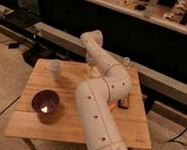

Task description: Place the white sponge in the ceramic cup

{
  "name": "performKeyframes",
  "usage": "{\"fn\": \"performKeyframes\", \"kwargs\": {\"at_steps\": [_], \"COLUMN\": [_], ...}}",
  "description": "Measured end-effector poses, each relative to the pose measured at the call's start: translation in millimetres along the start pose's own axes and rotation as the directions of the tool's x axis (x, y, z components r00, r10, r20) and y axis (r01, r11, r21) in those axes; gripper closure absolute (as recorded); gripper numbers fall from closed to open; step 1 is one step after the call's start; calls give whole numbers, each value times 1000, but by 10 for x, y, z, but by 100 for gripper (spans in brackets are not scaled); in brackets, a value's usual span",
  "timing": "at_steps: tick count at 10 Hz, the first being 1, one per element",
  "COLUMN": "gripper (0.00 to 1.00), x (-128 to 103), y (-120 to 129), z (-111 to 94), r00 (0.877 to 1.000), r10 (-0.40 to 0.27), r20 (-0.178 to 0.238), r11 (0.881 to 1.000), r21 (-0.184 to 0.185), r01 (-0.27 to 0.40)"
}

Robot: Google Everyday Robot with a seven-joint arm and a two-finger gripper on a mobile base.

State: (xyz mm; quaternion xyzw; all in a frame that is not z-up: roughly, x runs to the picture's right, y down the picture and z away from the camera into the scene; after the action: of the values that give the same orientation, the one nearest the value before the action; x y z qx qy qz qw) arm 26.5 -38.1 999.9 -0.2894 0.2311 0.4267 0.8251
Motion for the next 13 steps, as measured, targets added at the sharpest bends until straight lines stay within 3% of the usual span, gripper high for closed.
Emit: {"fn": "performKeyframes", "kwargs": {"at_steps": [11, 13], "gripper": [36, 49], "x": [13, 23], "y": [21, 21], "z": [300, 325], "r00": [1000, 1000], "r10": [10, 10], "r20": [-11, -15], "r11": [999, 999], "r21": [-33, -33], "r01": [-11, -11]}}
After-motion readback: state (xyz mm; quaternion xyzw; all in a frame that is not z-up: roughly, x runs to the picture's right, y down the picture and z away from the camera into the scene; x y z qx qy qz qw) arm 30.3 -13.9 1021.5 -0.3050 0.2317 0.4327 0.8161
